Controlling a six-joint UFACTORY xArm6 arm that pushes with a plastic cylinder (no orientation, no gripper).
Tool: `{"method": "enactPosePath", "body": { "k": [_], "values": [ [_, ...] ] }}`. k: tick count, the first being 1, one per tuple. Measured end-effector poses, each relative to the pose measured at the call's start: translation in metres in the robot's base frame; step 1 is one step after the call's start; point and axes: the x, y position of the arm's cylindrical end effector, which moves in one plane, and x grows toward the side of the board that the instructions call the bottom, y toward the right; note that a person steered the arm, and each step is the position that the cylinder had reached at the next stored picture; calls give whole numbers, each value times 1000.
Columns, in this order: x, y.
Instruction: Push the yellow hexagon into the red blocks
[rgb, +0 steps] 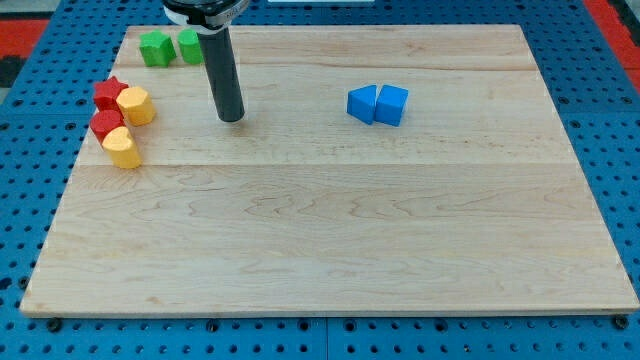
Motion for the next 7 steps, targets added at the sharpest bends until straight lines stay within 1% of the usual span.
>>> {"method": "enactPosePath", "body": {
  "k": [3, 7],
  "values": [
    [-10, 0],
    [-11, 4]
  ]
}}
